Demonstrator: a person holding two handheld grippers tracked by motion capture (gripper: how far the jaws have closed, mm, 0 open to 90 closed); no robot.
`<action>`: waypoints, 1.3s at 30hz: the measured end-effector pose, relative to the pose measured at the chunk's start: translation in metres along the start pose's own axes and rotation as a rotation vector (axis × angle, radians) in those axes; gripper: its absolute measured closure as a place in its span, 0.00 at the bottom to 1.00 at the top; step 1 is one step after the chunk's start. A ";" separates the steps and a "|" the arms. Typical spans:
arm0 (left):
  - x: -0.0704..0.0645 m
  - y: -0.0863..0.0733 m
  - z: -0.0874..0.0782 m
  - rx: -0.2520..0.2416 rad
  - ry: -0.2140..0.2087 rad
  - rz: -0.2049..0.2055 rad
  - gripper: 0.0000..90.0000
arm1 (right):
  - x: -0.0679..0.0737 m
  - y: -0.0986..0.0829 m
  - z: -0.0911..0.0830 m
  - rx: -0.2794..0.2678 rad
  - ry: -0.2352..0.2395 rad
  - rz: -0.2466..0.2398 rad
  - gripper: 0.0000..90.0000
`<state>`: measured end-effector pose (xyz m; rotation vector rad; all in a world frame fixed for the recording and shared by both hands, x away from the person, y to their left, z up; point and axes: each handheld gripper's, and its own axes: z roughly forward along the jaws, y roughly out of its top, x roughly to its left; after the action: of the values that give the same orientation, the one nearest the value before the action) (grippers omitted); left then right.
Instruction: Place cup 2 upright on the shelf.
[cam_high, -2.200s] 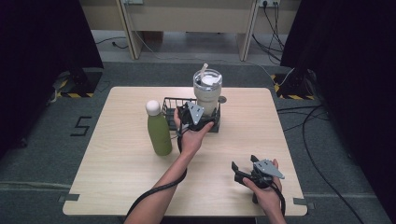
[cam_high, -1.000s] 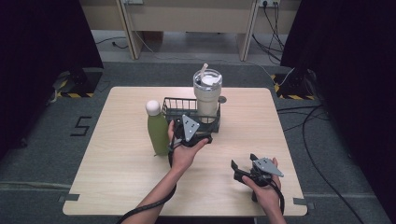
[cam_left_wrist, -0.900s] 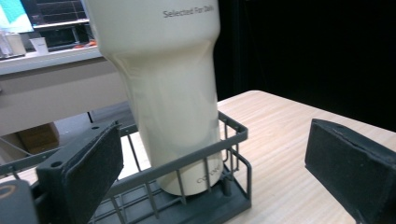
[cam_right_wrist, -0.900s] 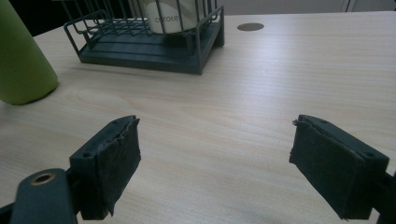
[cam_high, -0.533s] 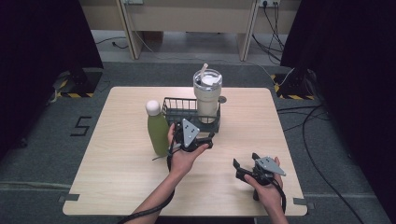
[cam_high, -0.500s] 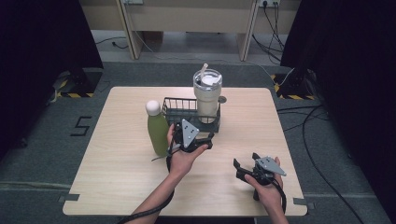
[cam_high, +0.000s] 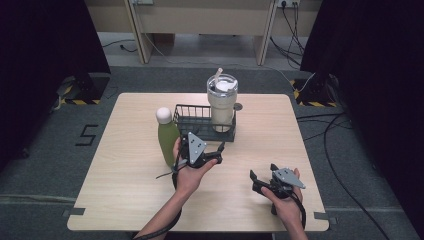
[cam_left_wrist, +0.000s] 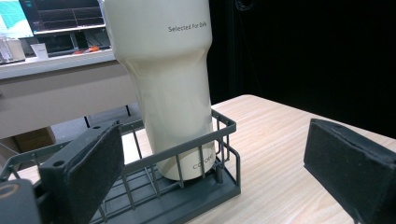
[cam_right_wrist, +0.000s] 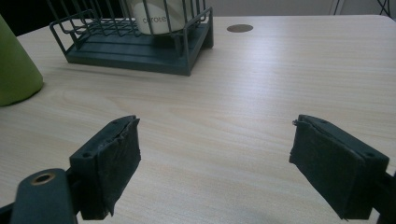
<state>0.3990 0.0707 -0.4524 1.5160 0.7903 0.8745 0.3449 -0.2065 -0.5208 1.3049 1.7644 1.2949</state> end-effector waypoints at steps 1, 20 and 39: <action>0.000 0.000 -0.001 0.001 -0.001 0.000 0.05 | 0.000 0.000 0.000 -0.001 -0.002 -0.003 0.17; -0.003 0.000 -0.024 -0.024 0.012 0.005 0.05 | 0.000 0.000 0.000 0.002 -0.003 -0.008 0.17; 0.004 -0.002 -0.049 -0.038 0.048 -0.011 0.05 | 0.001 0.000 0.000 0.002 -0.001 -0.012 0.17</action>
<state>0.3586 0.0985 -0.4511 1.4606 0.8126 0.9156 0.3447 -0.2058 -0.5208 1.2941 1.7709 1.2854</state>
